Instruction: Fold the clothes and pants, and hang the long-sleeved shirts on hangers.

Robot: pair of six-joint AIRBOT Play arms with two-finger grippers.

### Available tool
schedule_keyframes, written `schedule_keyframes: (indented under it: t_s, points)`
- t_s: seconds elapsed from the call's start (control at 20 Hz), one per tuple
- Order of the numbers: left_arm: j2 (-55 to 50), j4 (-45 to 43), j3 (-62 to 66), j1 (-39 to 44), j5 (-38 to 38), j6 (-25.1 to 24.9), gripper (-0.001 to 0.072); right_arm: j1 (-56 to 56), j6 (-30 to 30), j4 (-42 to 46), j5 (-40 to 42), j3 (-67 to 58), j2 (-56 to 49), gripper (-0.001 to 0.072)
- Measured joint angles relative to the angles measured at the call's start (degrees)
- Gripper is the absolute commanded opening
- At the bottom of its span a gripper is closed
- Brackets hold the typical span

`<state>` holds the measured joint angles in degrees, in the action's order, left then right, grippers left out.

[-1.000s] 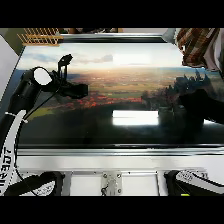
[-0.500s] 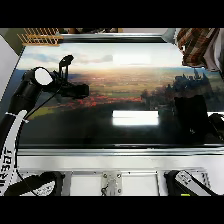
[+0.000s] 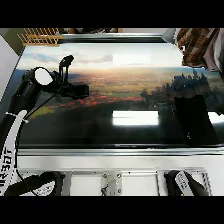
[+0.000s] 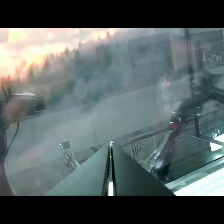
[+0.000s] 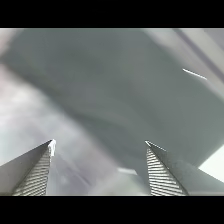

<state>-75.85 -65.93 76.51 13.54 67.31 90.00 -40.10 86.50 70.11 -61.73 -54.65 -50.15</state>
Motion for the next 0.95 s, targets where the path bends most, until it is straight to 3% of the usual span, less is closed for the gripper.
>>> schedule_keyframes:
  t_s: [0.1, 0.15, 0.3, 0.35, 0.6, 0.95]
  points:
    - [0.0, 0.0, 0.0, 0.0, 0.1, 0.0, 0.0007, 7.5, -3.7, -7.1, 0.3, -0.1, 2.7, 0.0623]
    - [0.0, 0.0, 0.0, 0.0, 0.1, 0.0, 0.0007, 11.7, -5.2, -9.2, 0.3, -0.2, 3.4, 0.0565]
    - [0.0, 0.0, 0.0, 0.0, 0.1, 0.0, 0.0007, 24.8, -8.1, -12.4, 0.4, -0.2, 4.1, 0.0098]
    - [0.0, 0.0, 0.0, 0.0, 0.1, 0.0, 0.0007, 28.8, -8.7, -12.7, 0.5, -0.2, 4.1, 0.0011]
    - [0.0, 0.0, 0.0, 0.0, 0.0, 0.2, 0.0007, 39.8, -9.9, -13.5, -0.1, -0.2, 3.3, 0.0011]
    - [0.0, 0.0, 0.0, 0.0, 0.0, 0.1, 0.0007, 42.5, -10.2, -13.8, -2.4, -0.2, 3.0, 0.0012]
